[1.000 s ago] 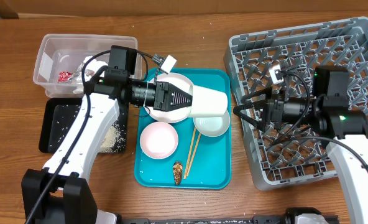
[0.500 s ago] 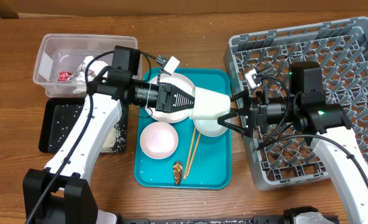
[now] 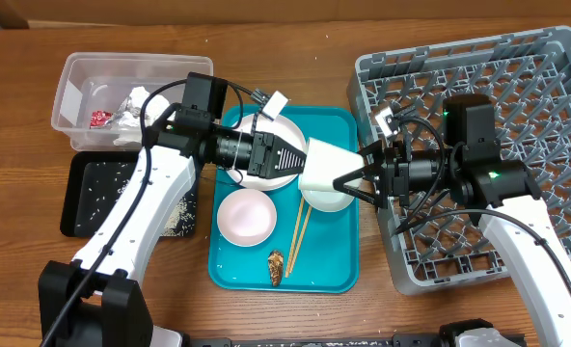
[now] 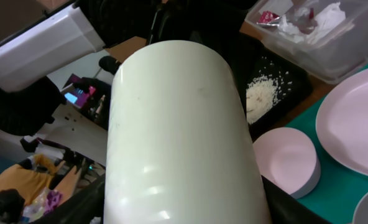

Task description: Sort waste into correct bins and load items into the dishwasher

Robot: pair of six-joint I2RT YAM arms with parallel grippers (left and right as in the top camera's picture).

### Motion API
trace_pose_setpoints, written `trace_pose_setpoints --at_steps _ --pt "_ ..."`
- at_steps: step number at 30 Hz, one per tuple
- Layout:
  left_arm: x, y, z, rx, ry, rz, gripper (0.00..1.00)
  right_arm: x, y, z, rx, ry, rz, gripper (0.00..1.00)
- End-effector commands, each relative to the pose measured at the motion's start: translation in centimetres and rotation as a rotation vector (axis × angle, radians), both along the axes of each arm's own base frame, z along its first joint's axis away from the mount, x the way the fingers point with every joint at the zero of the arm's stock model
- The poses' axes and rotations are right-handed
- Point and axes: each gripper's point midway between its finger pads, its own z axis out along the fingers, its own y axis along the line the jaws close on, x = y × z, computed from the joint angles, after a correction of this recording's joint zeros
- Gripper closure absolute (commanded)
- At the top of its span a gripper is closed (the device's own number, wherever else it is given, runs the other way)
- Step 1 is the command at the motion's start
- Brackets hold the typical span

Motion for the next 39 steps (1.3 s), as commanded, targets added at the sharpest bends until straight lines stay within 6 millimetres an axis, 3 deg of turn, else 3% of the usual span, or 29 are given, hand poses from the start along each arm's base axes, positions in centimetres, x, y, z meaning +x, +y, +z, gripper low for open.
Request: trace_pose_setpoints --at_steps 1,8,11,12,14,18,20,23,25,29,33,39 --pt "0.2 -0.3 0.1 0.006 0.000 -0.004 0.96 -0.2 0.3 1.2 0.023 -0.034 0.026 0.37" --pt "0.2 -0.3 0.0 0.012 0.000 0.000 0.94 -0.1 0.3 1.2 0.020 -0.034 0.022 0.48" --pt "0.7 -0.2 -1.0 0.070 -0.001 0.032 0.62 0.4 0.2 0.5 -0.018 -0.020 -0.013 0.56" --pt "0.9 0.0 -1.7 0.108 0.007 0.053 0.57 0.8 0.1 0.0 -0.046 0.000 -0.043 0.56" --pt "1.6 0.7 -3.8 0.232 0.039 0.119 0.48 1.9 -0.4 -1.4 -0.122 0.050 -0.127 0.63" --pt "2.6 3.5 -7.6 0.494 0.097 0.264 0.44 4.3 -2.9 -5.4 -0.341 0.160 -0.362 0.78" --pt "2.8 5.3 -8.2 0.587 0.098 0.326 0.44 5.1 -5.2 -7.1 -0.465 0.203 -0.481 0.78" --pt "3.1 9.1 -8.2 0.725 0.068 0.445 0.43 5.9 -9.2 -7.9 -0.632 0.237 -0.638 0.78" --pt "3.1 12.5 -7.2 0.827 0.022 0.561 0.43 6.4 -13.3 -6.8 -0.752 0.252 -0.785 0.86" --pt "2.6 16.1 -5.3 0.920 -0.045 0.695 0.38 7.0 -21.0 -3.7 -0.861 0.314 -1.113 0.91" --pt "2.2 17.7 -4.0 0.966 -0.095 0.762 0.32 6.5 -28.6 -1.4 -0.918 0.353 -1.407 0.94" --pt "2.0 17.7 -4.1 0.970 -0.091 0.760 0.30 3.2 -36.3 -2.8 -0.924 0.580 -1.663 0.96"
